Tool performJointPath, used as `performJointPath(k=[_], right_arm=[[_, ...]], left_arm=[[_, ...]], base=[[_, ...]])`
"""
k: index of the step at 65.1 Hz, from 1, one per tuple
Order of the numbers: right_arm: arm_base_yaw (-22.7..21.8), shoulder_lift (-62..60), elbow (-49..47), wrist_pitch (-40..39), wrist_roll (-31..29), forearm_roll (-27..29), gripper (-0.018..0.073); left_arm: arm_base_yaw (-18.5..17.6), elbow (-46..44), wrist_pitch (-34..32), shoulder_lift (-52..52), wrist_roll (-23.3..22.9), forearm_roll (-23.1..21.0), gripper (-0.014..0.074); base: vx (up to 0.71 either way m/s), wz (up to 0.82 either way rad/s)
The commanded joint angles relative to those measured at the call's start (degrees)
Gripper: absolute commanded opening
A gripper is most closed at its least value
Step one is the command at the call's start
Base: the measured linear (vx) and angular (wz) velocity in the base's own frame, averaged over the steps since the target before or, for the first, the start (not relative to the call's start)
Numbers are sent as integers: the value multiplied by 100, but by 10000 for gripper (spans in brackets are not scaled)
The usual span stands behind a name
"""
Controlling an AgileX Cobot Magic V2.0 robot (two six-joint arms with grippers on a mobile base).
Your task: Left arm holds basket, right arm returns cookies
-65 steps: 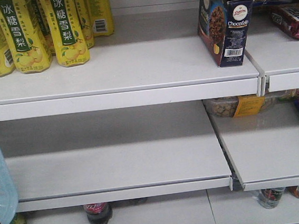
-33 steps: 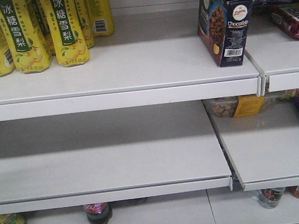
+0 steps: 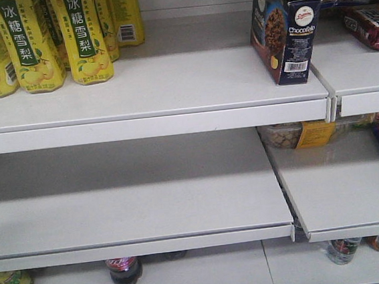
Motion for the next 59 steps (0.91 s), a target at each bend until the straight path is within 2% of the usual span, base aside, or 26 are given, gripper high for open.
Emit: performJointPath(k=[1, 18, 31, 59], right_arm=[[-25, 47, -171, -442, 13, -24, -10], [-25, 47, -171, -442, 13, -24, -10], [-25, 47, -171, -442, 13, -24, -10], [-25, 47, -171, -437, 13, -31, -10]], left_arm=[[16, -164, -559, -124, 45, 34, -3], [55, -164, -565, -124, 398, 34, -3], [409, -164, -565, -124, 388, -57, -3], [400, -169, -565, -113, 388, -52, -3]], base=[[0, 0], [0, 0], [0, 0], [0, 0]])
